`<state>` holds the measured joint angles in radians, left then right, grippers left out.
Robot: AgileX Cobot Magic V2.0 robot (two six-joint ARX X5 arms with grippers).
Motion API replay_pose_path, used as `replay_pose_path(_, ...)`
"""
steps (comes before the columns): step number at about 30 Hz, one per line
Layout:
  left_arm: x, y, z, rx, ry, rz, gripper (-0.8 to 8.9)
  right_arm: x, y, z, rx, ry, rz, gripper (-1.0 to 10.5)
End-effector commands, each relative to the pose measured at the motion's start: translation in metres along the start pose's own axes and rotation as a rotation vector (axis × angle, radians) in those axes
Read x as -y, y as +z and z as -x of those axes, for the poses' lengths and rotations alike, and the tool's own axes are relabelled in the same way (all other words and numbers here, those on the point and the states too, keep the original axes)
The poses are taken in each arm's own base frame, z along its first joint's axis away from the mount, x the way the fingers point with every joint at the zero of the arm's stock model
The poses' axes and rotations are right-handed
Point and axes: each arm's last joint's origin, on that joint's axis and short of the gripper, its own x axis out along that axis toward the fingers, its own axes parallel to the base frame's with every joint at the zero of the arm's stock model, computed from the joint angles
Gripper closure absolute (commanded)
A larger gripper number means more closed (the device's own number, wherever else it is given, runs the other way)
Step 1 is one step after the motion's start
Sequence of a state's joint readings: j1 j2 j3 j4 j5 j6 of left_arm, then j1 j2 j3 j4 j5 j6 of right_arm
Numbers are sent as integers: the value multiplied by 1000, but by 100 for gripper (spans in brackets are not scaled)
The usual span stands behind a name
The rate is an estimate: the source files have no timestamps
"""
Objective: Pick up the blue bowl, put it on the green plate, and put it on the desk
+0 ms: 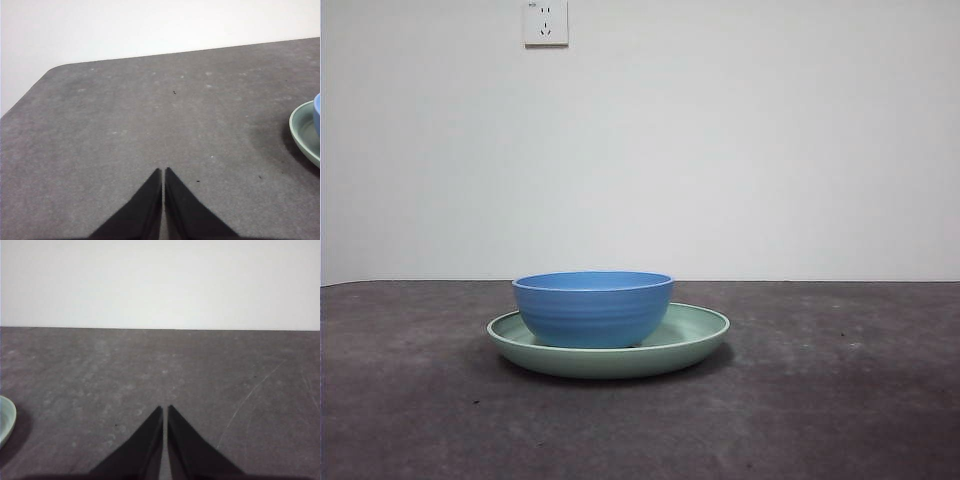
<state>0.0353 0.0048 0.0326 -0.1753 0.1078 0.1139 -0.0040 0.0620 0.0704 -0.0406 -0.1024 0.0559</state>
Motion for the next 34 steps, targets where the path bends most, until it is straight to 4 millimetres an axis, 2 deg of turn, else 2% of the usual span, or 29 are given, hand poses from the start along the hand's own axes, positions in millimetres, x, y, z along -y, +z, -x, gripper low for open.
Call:
replay_pose_path(1, 0, -7, -2, -27, -1, 6, 804, 1, -6, 0, 9, -3, 4, 938)
replay_pose_path(13, 0, -7, -2, -27, -1, 6, 804, 2, -29, 1, -140, -12, -25, 938)
replay_pose_path(34, 0, -7, -2, -27, -1, 6, 804, 2, -27, 1, -114, -8, -29, 938)
